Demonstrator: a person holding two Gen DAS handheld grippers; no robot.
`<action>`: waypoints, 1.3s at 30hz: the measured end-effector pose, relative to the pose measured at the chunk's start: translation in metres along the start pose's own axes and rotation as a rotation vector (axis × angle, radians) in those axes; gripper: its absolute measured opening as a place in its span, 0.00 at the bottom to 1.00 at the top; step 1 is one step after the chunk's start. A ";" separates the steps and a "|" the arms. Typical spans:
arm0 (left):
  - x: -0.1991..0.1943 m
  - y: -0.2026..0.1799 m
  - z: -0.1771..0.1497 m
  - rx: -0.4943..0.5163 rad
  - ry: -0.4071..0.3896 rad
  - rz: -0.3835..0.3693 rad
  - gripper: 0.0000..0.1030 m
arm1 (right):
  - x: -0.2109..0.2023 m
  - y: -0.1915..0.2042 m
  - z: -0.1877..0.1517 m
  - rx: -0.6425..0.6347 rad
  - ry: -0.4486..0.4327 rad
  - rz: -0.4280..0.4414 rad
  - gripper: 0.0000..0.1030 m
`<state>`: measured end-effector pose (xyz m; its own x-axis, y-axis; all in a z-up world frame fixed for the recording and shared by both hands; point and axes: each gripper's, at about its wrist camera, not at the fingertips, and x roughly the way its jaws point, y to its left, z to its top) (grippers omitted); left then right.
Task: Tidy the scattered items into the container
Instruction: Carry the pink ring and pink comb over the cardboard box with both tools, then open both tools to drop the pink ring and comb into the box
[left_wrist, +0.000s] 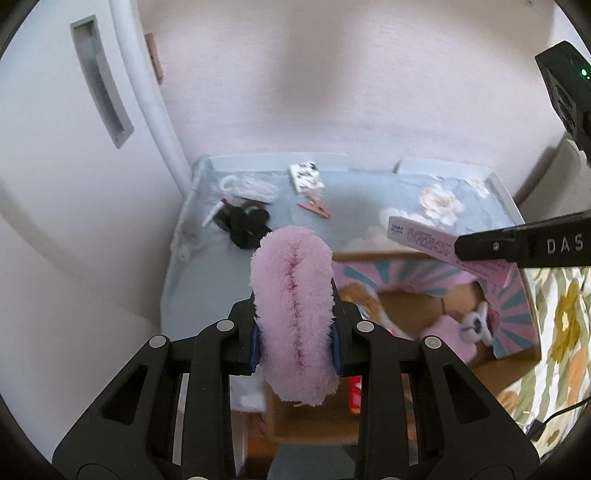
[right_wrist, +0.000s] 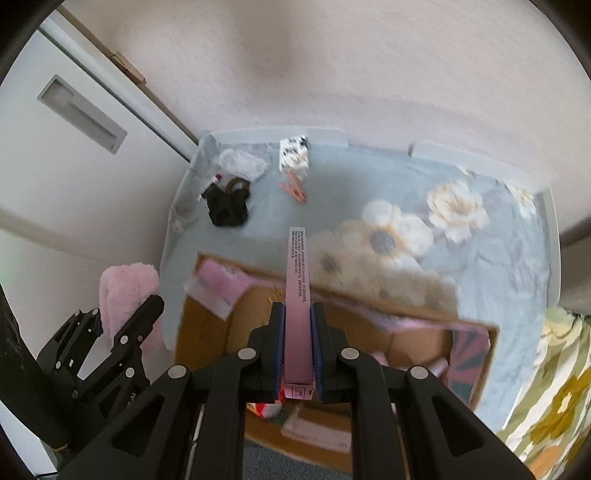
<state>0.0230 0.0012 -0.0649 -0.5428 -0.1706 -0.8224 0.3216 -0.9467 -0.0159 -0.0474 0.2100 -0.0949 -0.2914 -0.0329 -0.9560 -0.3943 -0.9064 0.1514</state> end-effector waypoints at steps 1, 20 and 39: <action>-0.002 -0.006 -0.004 0.002 0.002 -0.002 0.24 | -0.001 -0.004 -0.007 0.002 0.003 0.002 0.12; -0.009 -0.075 -0.034 0.079 0.035 0.007 0.25 | -0.002 -0.069 -0.084 0.077 0.024 0.050 0.12; 0.014 -0.093 -0.014 0.142 0.016 0.018 0.83 | 0.004 -0.106 -0.073 -0.095 0.028 0.015 0.30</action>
<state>-0.0040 0.0909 -0.0826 -0.5250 -0.1850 -0.8307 0.2175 -0.9728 0.0792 0.0574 0.2754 -0.1329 -0.2712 -0.0573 -0.9608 -0.3055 -0.9415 0.1424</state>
